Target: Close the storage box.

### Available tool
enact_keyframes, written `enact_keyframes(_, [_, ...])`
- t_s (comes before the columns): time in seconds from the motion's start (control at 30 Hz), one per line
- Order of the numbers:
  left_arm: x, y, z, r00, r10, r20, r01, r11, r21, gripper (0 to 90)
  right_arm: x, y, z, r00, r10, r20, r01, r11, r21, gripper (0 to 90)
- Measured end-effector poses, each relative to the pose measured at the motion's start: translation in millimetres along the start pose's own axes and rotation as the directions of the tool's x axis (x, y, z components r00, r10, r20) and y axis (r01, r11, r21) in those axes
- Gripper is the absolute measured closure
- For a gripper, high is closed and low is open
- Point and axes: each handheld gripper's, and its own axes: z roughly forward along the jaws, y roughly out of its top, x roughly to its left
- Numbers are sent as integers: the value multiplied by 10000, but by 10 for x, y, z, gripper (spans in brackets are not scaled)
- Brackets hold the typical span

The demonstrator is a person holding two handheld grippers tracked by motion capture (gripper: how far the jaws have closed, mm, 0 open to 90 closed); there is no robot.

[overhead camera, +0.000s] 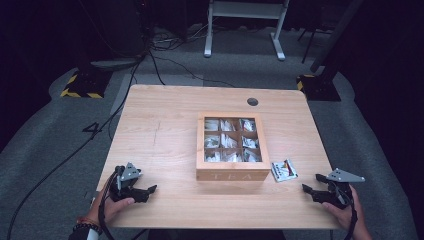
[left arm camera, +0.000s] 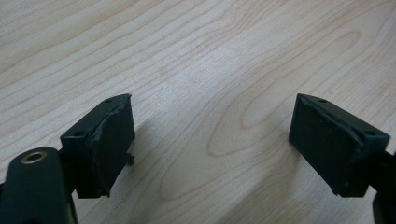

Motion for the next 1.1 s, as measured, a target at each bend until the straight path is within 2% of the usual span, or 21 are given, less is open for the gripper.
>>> enact_keyframes(0.43, [13,2,4,9999,70,86,-70,10000,-1,146,-6,4,5,9998,164,139,-164,9999,19,239])
enact_keyframes(1.1, [16,4,3,9999,88,92,-88,10000,19,146,-6,6,8,9998,148,143,-149,9999,24,234])
